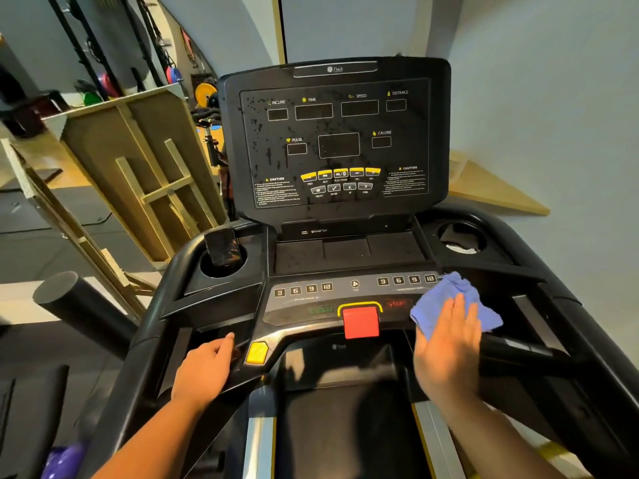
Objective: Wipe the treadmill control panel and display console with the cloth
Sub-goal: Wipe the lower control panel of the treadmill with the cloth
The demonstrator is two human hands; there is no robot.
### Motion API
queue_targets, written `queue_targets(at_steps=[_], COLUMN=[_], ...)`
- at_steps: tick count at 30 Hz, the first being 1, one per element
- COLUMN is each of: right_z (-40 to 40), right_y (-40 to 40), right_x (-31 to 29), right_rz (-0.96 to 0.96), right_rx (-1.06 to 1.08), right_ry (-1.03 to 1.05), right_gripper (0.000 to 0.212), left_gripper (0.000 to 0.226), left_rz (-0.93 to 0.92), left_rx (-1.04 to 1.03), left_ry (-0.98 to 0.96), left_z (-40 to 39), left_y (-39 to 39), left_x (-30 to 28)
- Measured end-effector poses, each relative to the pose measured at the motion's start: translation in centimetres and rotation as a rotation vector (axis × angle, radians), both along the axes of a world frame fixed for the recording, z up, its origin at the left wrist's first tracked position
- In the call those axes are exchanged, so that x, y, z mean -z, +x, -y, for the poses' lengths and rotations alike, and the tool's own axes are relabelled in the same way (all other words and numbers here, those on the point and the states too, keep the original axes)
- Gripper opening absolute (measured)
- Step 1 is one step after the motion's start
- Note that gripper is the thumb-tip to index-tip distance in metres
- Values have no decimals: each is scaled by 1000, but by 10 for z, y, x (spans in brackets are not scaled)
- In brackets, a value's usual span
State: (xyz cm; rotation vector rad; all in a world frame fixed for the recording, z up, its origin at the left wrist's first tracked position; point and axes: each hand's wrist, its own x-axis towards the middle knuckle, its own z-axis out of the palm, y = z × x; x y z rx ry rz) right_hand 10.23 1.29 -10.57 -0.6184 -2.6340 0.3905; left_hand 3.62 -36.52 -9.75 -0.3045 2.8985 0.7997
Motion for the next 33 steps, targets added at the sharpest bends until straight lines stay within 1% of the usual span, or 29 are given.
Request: queue_targets(at_steps=[2,4,6,8,9,12,15,18,21,24,25,27,29,30,32,33], right_z=[19,44,78,119,138,182,176,132,81,28,14,-7,-5,3,26,39], right_y=[-13,-32,-52,-62,-64,-60,-56,-49,-38,-27,-24,-22,-27,-31,-40,-45], right_x=[-3,-10,-20,-36,-43,-53,-46,-34,-22,-14,-13,-16,-26,-30,-38,-39], right_rz=[120,220,271,243,231,282,256,195,167,206,173,116,184,175,193,213], right_rx=[6,-94,-231,-382,-466,-752,-934,-1044,-946,-750,-666,-398,-137,-44,30,29], right_ry=[44,76,99,166,193,233,260,272,243,180,142,57,-16,-13,12,2], right_gripper=[74,73,75,78,80,79,71,67,67,76,74,65,63,65,69,71], left_gripper=[43,41,45,48,49,50,51,51,53,53,53,52,52,52,52,52], left_rz=[3,17,33,37,35,26,17,15,20,21,23,22,23,22,18,17], left_rx=[1,-3,-9,-10,-9,-2,2,18,44,48,47,45,47,53,57,54], left_ry=[11,29,27,30,28,-13,-23,-9,11,19,18,20,19,16,16,15], left_z=[0,-1,1,1,0,-2,0,2,5,6,6,6,8,8,7,7], left_y=[0,-1,-1,-1,-1,0,-1,-1,-2,-3,-4,-4,-4,-4,-3,-4], left_x=[-1,-1,0,0,-1,-5,-4,-3,0,1,1,2,3,3,4,4])
